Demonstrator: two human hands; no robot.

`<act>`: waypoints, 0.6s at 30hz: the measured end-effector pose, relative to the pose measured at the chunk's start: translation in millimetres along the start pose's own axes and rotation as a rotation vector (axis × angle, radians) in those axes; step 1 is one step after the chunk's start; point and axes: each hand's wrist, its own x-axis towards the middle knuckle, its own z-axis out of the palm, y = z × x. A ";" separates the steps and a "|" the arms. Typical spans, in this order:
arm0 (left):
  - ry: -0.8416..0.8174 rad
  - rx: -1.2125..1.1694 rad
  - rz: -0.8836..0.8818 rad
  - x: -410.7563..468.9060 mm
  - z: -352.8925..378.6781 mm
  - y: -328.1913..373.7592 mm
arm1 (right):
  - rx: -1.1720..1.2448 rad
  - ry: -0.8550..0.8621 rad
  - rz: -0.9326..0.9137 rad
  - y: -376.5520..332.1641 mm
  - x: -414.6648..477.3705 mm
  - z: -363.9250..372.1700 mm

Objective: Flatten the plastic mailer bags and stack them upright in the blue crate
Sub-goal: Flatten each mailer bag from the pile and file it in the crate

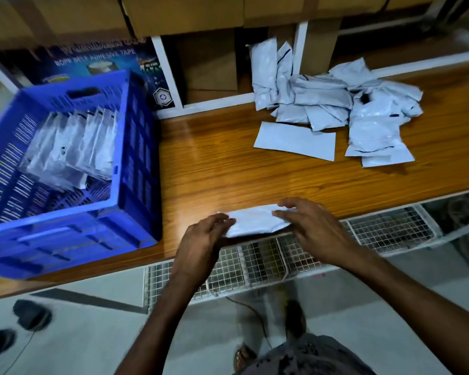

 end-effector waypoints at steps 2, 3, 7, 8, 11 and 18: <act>0.124 -0.208 -0.165 8.3 -17.3 3.6 | 0.167 0.084 0.135 -7.4 8.4 -26.0; 0.181 -0.323 -0.276 14.7 -23.4 4.5 | 0.261 0.103 0.200 -8.2 14.5 -35.8; 0.191 -0.428 -0.421 39.4 -18.1 -0.7 | 0.460 0.066 0.281 4.2 41.8 -44.1; 0.155 -0.398 -0.431 41.6 -12.8 -2.9 | 0.414 0.041 0.314 9.3 47.1 -39.0; 0.061 -0.082 -0.443 43.7 11.3 -12.3 | 0.080 -0.022 0.315 12.0 58.0 -12.1; -0.254 0.107 -0.335 45.3 58.0 13.6 | -0.135 -0.261 0.140 -14.9 60.8 58.8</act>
